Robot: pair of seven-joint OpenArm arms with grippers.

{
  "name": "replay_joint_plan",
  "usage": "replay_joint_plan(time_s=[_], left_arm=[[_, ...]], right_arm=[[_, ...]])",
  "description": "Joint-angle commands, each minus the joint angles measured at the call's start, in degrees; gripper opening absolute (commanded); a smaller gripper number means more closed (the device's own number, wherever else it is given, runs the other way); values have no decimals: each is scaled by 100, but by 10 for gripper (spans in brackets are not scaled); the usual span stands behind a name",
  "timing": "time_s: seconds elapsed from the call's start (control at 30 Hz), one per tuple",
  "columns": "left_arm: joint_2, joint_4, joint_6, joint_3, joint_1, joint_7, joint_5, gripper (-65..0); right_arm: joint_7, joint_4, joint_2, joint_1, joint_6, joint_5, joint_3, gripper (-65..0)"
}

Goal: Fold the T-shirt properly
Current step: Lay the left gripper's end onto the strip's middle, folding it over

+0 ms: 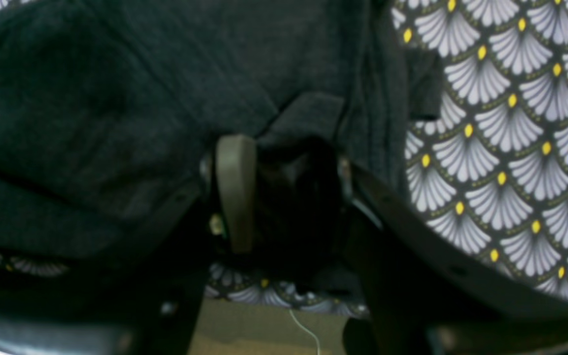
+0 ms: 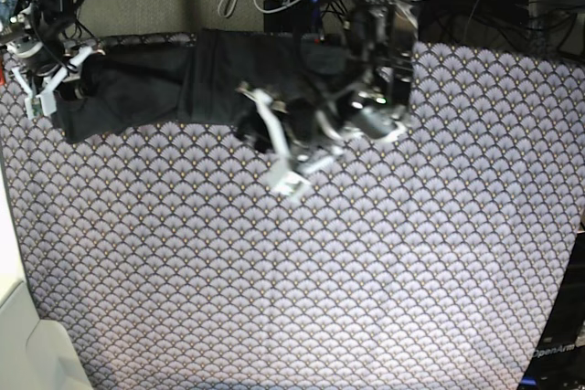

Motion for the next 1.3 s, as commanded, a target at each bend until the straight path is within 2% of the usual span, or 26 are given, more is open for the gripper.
replay_joint_plan(time_s=[0.0,0.1,0.2,0.27,0.37,0.5,0.6,0.83,1.0,1.13,1.27], left_arm=[[-94,62,-51,-155,18,41,-120,-454],[-313,71,-113,-585,150,314,-129,-451],[-498,115,-113,-805,317,393,-129,-451],[-533,115,-113,-963,422,437,-129,-447],[-533,115,-122,-1130,536,437,-129,-403],[-533,132,-122,-1157,607,437,-146,-393],[-577,299,-104,-1157,616,437,-445,-393],[-973,431,-51,-1174,598,428,-1061,-393],[-990,422,-51,-1579,598,428,-1061,-393],[-999,378,-51,-1728,607,428,-1061,-393],[-1008,378,-51,-1728,607,437,-1061,-393]], right_arm=[[129,168,167,5,14,72,59,-425],[129,318,185,-4,14,72,120,-417],[129,511,167,-4,14,81,366,-366],[120,564,167,-4,14,89,445,-328],[24,555,176,93,14,89,437,-294],[-381,423,211,330,14,81,437,-290],[-574,247,317,497,14,81,428,-290],[-592,203,299,647,14,72,621,-290],[-636,203,299,620,14,81,630,-288],[-1128,177,317,647,14,98,630,-283],[-1436,168,326,787,14,98,612,-235]])
